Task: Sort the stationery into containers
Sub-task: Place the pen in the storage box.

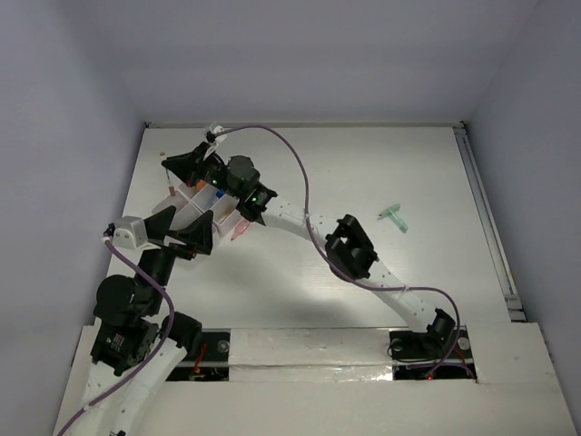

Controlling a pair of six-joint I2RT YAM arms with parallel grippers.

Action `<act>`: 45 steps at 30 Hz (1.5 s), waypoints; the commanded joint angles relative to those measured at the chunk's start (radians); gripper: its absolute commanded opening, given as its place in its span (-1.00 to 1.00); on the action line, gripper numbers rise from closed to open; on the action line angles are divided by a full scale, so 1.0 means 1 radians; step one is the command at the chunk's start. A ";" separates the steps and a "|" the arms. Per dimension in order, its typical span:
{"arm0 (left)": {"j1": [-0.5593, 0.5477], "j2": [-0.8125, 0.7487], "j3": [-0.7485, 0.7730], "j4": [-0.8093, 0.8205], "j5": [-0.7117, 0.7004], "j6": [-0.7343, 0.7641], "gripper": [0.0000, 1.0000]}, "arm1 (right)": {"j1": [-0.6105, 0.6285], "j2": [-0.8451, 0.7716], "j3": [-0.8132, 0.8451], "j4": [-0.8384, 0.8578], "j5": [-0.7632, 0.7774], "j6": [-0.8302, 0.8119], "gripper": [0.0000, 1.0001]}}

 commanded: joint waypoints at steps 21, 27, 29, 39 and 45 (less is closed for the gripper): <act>0.016 0.015 0.001 0.056 0.020 0.004 0.98 | 0.031 0.106 0.049 0.062 0.066 -0.026 -1.00; 0.016 0.014 0.000 0.056 0.018 0.002 0.98 | 0.041 0.075 0.011 0.072 0.042 -0.029 -0.85; 0.016 0.012 0.001 0.054 0.018 0.004 0.98 | 0.041 0.064 -0.012 0.077 0.037 -0.035 -0.77; 0.016 0.014 0.000 0.056 0.020 0.002 0.98 | 0.041 0.015 -0.029 0.063 -0.014 -0.051 0.07; 0.016 0.018 0.001 0.056 0.024 0.004 0.98 | 0.041 -0.107 -0.170 0.083 -0.043 -0.072 0.26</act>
